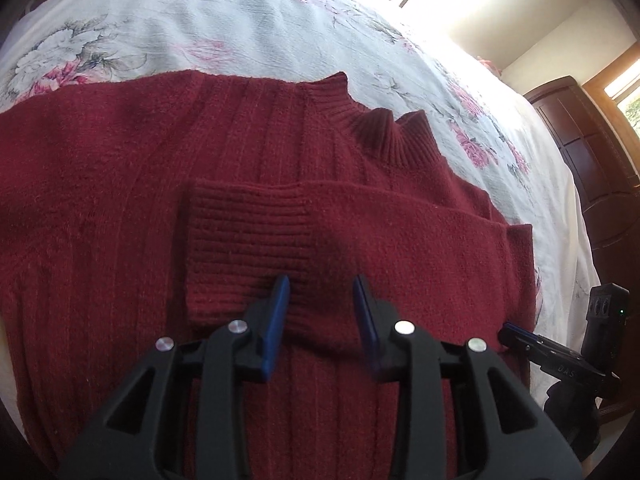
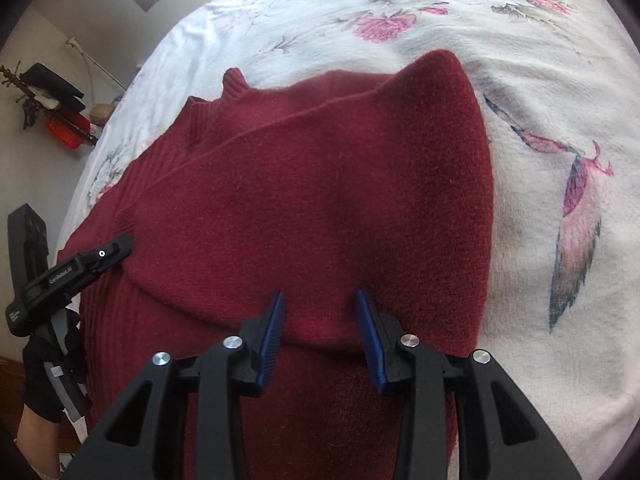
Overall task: Fold small clothes
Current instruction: 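Fold the held sleeve across the sweater body with the right gripper, then grasp the other sleeve with the left gripper and lift it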
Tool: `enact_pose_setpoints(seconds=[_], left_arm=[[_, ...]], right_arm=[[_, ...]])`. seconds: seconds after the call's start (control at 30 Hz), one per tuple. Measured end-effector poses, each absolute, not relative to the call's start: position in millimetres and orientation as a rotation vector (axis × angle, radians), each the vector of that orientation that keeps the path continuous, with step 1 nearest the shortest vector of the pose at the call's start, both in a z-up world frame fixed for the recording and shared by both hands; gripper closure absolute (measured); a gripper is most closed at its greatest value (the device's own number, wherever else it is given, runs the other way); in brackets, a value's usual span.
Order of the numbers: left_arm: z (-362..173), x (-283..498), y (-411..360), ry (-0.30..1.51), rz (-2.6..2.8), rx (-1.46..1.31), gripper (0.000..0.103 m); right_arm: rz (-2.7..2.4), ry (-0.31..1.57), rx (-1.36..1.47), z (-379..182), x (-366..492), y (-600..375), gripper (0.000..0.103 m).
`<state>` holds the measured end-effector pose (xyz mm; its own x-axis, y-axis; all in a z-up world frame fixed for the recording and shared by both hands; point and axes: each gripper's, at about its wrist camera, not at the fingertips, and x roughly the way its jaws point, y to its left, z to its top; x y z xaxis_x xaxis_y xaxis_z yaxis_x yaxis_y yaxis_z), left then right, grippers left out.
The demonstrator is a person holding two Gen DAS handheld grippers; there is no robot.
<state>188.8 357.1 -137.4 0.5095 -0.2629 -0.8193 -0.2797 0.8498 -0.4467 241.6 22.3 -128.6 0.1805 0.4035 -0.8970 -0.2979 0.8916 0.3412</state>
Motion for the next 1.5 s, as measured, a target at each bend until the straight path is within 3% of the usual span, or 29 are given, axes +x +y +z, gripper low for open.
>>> enact_pose_setpoints(seconds=[0.07,0.13,0.2,0.5,0.77,1.03,1.27,1.5], left_arm=[[-128,183,361,1.044,0.015,-0.577,0.07],[-114,169,373,1.006,0.015,-0.603,0.063],[-101,146,393,0.969,0.041,-0.606,0.053],[-92,8,555,0.888,0.352,-0.801,0.05],[-131,-69,676,0.713,0.558,-1.14,0.051],[-140,-79,733,0.54,0.615,-1.223,0.056],[-129,-62,738,0.559,0.631,-1.164,0.092],[-78,-28,689,0.517,0.481,-1.014,0.096]], right_arm=[[0.496,1.298,0.099,-121,242,24,0.064],[0.537,1.263,0.115,-105,234,26,0.063],[0.58,1.237,0.124,-90,226,32,0.056],[0.681,1.244,0.05,-81,209,85,0.052],[0.646,1.252,0.019,-96,215,106,0.052],[0.611,1.262,0.018,-106,225,101,0.052],[0.598,1.263,0.024,-112,227,100,0.052],[0.606,1.24,-0.017,-103,219,98,0.052]])
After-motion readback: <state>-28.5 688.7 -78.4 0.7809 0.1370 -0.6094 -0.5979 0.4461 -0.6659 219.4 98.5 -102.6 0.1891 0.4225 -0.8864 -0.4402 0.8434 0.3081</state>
